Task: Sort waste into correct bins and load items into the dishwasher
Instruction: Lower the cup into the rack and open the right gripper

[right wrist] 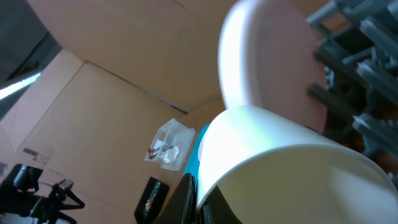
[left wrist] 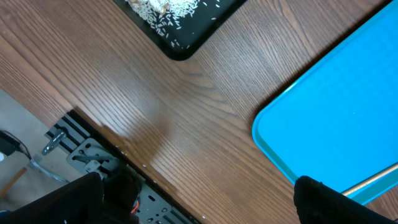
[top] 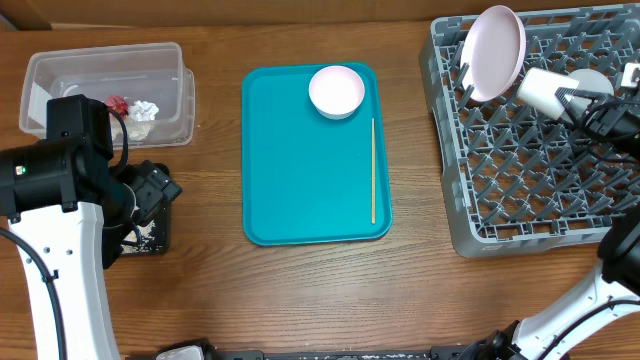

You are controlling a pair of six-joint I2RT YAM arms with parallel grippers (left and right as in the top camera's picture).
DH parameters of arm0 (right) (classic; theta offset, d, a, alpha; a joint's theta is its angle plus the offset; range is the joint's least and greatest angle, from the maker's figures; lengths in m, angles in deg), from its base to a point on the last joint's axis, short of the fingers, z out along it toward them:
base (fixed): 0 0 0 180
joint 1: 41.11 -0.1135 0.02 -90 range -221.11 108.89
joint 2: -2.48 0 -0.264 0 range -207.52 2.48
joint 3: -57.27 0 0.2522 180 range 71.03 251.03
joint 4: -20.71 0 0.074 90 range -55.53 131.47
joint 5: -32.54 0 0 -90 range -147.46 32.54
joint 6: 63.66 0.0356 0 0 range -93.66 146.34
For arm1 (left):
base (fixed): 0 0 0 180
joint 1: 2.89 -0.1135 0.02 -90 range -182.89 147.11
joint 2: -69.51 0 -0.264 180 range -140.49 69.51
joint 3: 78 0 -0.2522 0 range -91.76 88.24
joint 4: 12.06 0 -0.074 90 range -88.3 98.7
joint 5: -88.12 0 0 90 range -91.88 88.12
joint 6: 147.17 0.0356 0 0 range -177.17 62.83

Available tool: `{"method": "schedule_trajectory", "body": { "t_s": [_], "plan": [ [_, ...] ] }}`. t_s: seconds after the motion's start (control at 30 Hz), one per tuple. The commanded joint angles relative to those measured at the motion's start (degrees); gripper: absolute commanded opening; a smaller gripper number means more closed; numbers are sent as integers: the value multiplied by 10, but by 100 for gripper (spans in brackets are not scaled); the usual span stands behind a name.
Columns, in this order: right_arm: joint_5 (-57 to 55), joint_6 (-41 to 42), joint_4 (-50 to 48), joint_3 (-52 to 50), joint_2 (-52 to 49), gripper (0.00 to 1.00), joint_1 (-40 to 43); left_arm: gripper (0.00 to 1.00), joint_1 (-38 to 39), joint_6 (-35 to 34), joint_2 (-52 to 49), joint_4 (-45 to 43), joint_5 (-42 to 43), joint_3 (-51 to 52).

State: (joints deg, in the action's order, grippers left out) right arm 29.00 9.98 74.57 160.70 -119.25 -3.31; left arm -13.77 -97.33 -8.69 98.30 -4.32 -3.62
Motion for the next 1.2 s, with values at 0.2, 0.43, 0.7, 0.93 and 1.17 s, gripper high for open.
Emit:
{"method": "schedule_trajectory", "body": {
  "t_s": [0.2,0.43,0.7,0.93,1.17],
  "plan": [
    [10,31,3,-1,-17,4,28,100,0,-3,-3,0,-10,1],
    [34,31,50,-4,-19,4,35,100,0,-3,-3,0,-10,1],
    [35,28,165,-11,-19,4,25,100,0,-3,-3,0,-10,1],
    [35,16,179,-34,-19,4,24,100,0,-3,-3,0,-10,1],
    [35,-5,158,-69,-19,4,20,100,0,-3,-3,0,-10,1]
  ]
}}
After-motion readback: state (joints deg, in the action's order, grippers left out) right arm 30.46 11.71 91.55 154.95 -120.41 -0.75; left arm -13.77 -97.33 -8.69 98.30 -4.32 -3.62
